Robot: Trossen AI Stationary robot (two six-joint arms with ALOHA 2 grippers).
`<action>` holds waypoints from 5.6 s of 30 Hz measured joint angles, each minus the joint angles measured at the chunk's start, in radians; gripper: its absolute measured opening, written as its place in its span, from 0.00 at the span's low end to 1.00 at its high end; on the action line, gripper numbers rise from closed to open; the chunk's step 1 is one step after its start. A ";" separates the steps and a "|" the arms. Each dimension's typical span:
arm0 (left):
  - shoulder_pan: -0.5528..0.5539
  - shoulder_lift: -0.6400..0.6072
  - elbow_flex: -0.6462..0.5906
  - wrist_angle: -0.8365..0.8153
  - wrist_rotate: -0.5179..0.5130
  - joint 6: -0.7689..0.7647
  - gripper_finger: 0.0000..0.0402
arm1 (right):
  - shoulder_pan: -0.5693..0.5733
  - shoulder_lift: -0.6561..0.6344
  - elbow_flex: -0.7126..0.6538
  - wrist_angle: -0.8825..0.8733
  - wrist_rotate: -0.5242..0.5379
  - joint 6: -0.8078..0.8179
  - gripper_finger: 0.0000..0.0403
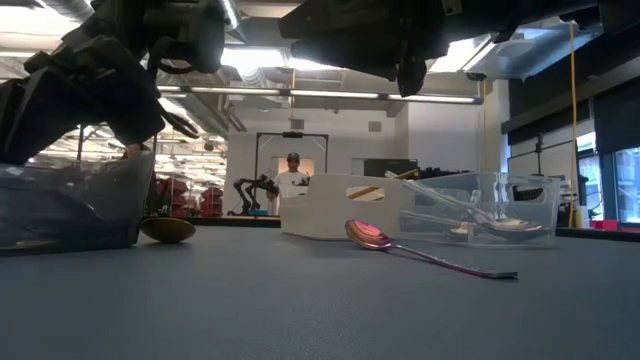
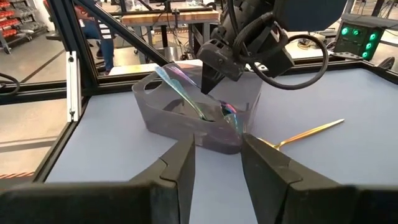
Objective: Sort silverware by color (type)
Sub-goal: Put the iridescent spoon into the black bin
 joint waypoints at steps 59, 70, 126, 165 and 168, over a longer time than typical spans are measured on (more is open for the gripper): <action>-0.236 -0.289 0.000 0.243 -0.546 -0.094 0.26 | 0.000 -0.290 0.000 -0.810 -0.020 0.348 0.30; -0.247 -0.289 0.000 0.452 -0.634 -0.005 0.26 | -0.053 -0.289 0.000 -0.996 -0.088 0.605 0.30; -0.247 -0.288 0.000 0.658 -0.814 0.156 0.26 | -0.084 0.039 0.002 -0.806 -0.096 0.658 0.20; -0.248 -0.288 0.000 0.659 -0.830 0.158 0.26 | -0.085 0.023 -0.003 -0.696 -0.043 0.615 0.00; -0.248 -0.288 0.000 0.659 -0.830 0.158 0.26 | -0.085 0.023 -0.003 -0.642 -0.026 0.589 0.00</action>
